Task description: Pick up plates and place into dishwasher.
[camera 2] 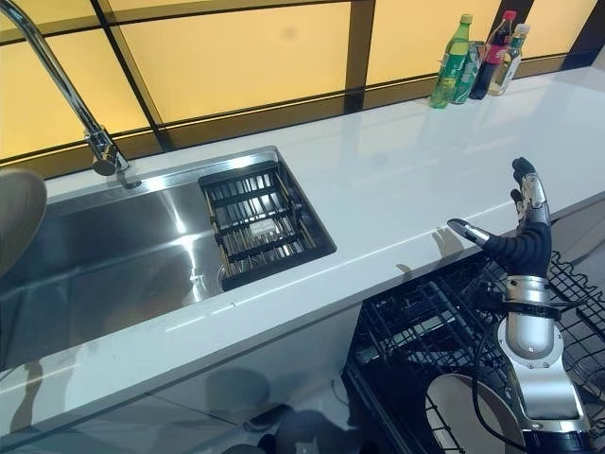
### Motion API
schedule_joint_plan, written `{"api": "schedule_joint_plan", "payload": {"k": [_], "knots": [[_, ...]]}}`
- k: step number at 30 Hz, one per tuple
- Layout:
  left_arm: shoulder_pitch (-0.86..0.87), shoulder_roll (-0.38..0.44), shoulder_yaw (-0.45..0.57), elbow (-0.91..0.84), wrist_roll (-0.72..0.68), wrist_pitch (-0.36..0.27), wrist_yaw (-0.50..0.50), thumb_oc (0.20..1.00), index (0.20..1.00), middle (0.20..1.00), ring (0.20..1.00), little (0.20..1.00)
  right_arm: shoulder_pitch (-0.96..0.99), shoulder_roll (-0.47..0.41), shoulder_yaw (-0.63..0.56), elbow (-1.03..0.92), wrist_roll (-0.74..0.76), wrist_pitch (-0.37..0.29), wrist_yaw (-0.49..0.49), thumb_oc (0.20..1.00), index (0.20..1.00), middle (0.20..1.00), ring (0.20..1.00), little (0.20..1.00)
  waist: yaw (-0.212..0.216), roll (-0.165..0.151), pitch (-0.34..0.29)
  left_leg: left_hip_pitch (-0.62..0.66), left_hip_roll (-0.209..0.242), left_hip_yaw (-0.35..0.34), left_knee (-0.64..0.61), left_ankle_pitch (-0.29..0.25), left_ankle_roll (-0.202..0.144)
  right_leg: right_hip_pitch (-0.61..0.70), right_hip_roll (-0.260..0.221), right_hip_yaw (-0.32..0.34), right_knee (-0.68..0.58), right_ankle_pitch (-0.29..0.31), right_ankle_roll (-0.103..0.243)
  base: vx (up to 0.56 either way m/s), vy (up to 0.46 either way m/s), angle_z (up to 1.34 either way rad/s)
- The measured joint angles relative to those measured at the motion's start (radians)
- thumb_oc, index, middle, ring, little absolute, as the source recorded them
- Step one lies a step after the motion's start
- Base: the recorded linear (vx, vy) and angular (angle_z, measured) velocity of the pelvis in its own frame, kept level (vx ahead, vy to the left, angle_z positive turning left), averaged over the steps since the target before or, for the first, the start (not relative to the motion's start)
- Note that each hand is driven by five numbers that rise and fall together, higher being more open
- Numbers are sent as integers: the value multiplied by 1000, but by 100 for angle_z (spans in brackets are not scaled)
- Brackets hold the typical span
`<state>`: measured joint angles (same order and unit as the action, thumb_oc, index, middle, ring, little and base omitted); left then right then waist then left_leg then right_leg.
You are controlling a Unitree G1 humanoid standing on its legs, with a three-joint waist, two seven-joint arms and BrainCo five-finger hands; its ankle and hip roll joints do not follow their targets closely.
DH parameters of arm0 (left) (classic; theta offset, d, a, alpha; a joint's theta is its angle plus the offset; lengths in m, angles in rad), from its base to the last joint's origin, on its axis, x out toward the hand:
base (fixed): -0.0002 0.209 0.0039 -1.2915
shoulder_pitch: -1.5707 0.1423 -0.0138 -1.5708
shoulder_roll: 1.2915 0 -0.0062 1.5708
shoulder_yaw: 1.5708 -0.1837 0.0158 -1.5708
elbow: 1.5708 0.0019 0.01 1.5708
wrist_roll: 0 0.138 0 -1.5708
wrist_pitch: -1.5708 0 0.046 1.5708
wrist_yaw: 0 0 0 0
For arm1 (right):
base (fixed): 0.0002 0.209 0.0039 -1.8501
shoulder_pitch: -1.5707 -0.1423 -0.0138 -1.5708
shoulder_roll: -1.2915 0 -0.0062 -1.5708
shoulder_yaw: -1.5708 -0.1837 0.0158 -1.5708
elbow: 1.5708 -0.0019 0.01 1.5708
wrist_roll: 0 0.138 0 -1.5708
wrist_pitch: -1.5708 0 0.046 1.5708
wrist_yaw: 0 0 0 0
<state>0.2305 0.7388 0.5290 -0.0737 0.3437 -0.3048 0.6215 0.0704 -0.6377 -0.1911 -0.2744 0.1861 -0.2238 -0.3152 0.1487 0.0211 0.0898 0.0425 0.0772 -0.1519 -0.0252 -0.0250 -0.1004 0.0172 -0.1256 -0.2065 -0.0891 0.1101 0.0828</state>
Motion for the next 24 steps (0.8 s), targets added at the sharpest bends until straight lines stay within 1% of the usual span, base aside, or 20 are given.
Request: {"api": "schedule_joint_plan", "payload": {"k": [3, 4, 5, 7, 8, 11, 14, 17, 18, 21, 24], "knots": [[-44, 2, -15, -56, 0, -47, 5, 200, 200, 200, 200, 200, -14, -4, 0, -3, 1, -26, 23, 1000, 1000, 1000, 1000, 1000, -1, -1, -1, 2, 1, 0, 0, 1, 0, 1, 2, 0, 0, 1, -1, -64, -58, 0], [-70, 5, -41, -64, -1, -58, 4, 200, 200, 200, 200, 200, -21, -8, 1, -4, 2, -34, 36, 1000, 1000, 1000, 1000, 1000, -4, -1, -1, 2, 0, 1, 0, 1, 0, 2, 3, 0, 0, 1, -1, -60, -54, 2], [-96, 11, -68, -69, -1, -83, -6, 200, 200, 200, 200, 200, -37, -10, 4, -5, 3, -43, 58, 1000, 1000, 1000, 1000, 1000, 1, 0, -2, 3, -1, 0, 0, 1, 0, 4, 3, 0, 0, 1, -1, -62, -50, 3], [-167, 31, -161, -99, -3, -114, -43, 200, 200, 200, 200, 200, -82, -17, 27, -20, 9, -64, 104, 1000, 1000, 1000, 1000, 1000, 2, -2, -3, 5, -2, 0, 0, 1, -1, 7, 3, 0, 0, 1, -1, -57, -41, 2], [-200, 33, -202, -117, -3, -140, -68, 200, 200, 200, 200, 200, -116, -27, 52, -33, 18, -76, 132, 1000, 1000, 1000, 1000, 1000, 1, -2, -3, 7, -2, 0, 0, 2, -1, 9, 3, 0, 0, 1, -1, -42, -28, 1], [-300, 50, -327, -158, -3, -185, -134, 200, 200, 200, 200, 200, -209, -47, 126, -54, 25, -97, 185, 1000, 1000, 1000, 1000, 1000, 1, -4, -7, 17, -4, 0, -5, 2, -1, 17, 4, 0, 0, 0, -1, -52, -24, 0], [-411, 53, -444, -175, -3, -200, -193, 200, 200, 200, 200, 200, -315, -47, 212, -60, 32, -98, 234, 1000, 1000, 1000, 1000, 1000, -1, -5, -8, 17, -6, -3, -7, 7, -2, 18, 4, -1, 0, 1, -1, -55, -10, 2], [-491, 55, -524, -180, -5, -212, -251, 200, 200, 200, 200, 200, -388, -46, 286, -62, 35, -97, 278, 1000, 1000, 1000, 1000, 1000, -23, -5, -8, 21, -7, -19, -15, 13, -2, 29, 3, 1, -1, -2, 3, -4, -10, 17], [-510, 55, -547, -183, -5, -213, -273, 200, 200, 200, 200, 200, -414, -43, 304, -62, 38, -97, 295, 1000, 1000, 1000, 1000, 1000, -24, -5, -8, 20, -7, -17, -13, 13, -2, 29, 3, 4, -1, -2, 4, -8, 0, 10], [-539, 55, -592, -183, -6, -223, -328, 200, 200, 200, 200, 200, -463, -42, 338, -62, 45, -96, 327, 1000, 1000, 1000, 1000, 1000, -25, -5, -9, 24, -7, -17, -16, 15, -2, 32, 2, 5, -1, -2, 3, -12, 4, 0], [-554, 56, -613, -183, -7, -233, -381, 200, 200, 200, 200, 200, -479, -41, 364, -78, 53, -95, 356, 1000, 1000, 1000, 1000, 1000, -24, -4, -9, 32, -7, -16, -18, 15, -2, 36, 2, 6, -1, -2, 3, 0, 0, 0]]}}
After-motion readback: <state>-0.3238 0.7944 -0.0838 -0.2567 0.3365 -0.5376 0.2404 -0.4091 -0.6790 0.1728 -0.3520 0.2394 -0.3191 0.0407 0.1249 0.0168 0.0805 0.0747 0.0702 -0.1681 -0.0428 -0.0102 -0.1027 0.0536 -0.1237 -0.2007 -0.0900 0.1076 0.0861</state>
